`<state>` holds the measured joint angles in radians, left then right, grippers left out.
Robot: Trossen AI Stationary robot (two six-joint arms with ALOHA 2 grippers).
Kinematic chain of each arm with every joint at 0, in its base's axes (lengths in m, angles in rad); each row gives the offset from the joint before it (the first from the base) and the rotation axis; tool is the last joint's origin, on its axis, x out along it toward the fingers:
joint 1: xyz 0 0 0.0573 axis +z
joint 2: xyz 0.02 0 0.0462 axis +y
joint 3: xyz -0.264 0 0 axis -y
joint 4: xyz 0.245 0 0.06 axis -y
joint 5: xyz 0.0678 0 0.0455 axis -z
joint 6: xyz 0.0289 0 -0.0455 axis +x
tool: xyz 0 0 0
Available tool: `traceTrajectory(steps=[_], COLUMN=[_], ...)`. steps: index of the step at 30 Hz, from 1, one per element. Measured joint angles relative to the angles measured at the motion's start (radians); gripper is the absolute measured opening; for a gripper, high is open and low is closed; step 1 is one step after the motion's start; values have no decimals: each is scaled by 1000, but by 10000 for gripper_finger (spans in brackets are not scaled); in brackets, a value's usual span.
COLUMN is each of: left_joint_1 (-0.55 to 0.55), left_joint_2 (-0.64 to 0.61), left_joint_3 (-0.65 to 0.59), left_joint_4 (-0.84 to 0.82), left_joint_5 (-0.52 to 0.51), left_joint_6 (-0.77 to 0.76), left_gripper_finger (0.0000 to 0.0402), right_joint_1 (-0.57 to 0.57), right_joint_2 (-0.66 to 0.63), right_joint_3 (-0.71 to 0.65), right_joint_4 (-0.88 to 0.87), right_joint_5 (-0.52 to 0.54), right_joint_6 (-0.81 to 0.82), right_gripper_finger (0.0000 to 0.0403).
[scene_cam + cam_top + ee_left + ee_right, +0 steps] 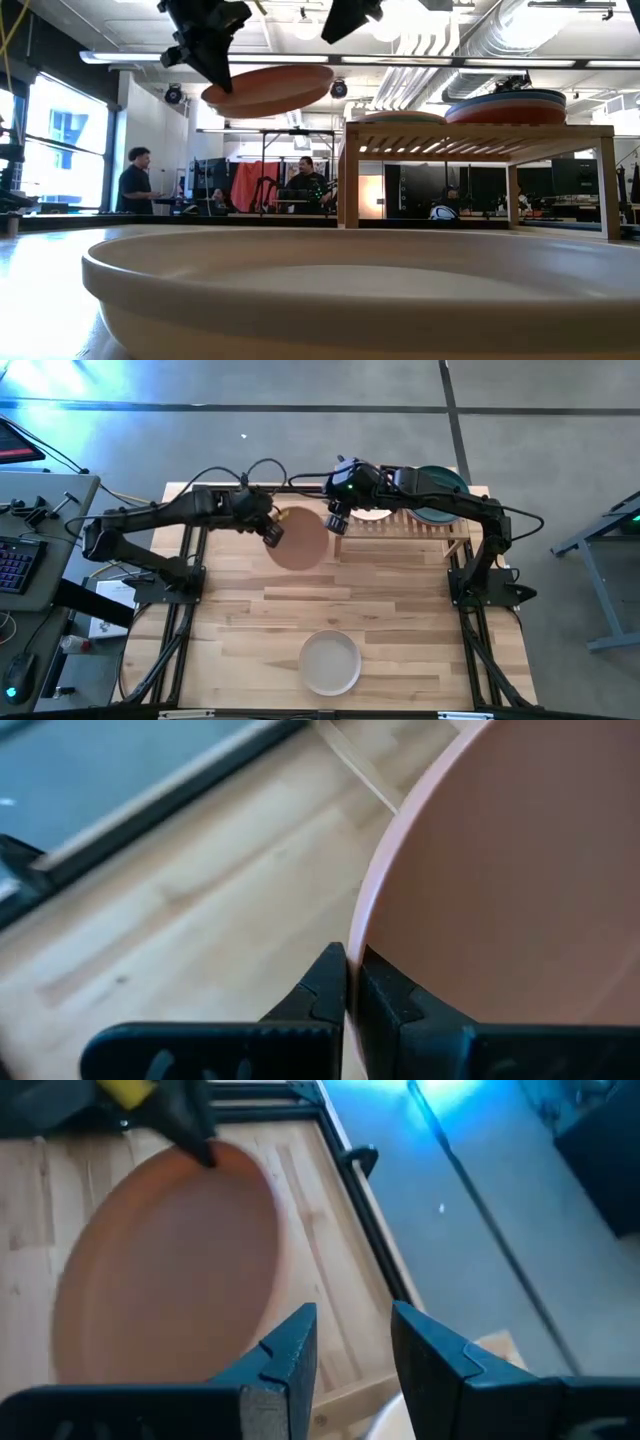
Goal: Place and stack plates onto a shelf
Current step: Stack the brown plate on top of the light yellow plate onto the shelf
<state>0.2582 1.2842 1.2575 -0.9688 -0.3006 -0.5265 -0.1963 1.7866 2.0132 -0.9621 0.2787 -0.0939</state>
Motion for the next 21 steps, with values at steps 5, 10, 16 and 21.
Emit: traceTrajectory(steps=[5, 10, 16, 21], left_joint_1=[23, 24, 23, 23], left_joint_2=[0, 0, 0, 6], left_joint_3=[44, 70, 71, 71], left_joint_4=[-7, -2, 65, 125], left_joint_5=[-86, -167, -184, -184], left_joint_6=[-1, -21, -38, -19], left_gripper_finger=[1, 1, 1, 1], right_joint_1=[0, 0, 0, 0], right_joint_2=[0, 0, 0, 0], right_joint_3=[0, 0, 0, 0], right_joint_4=[24, 23, 21, 21], right_joint_5=[-1, -1, -2, -1], right_joint_6=[-86, -91, -89, -65], right_gripper_finger=[108, 108, 108, 108])
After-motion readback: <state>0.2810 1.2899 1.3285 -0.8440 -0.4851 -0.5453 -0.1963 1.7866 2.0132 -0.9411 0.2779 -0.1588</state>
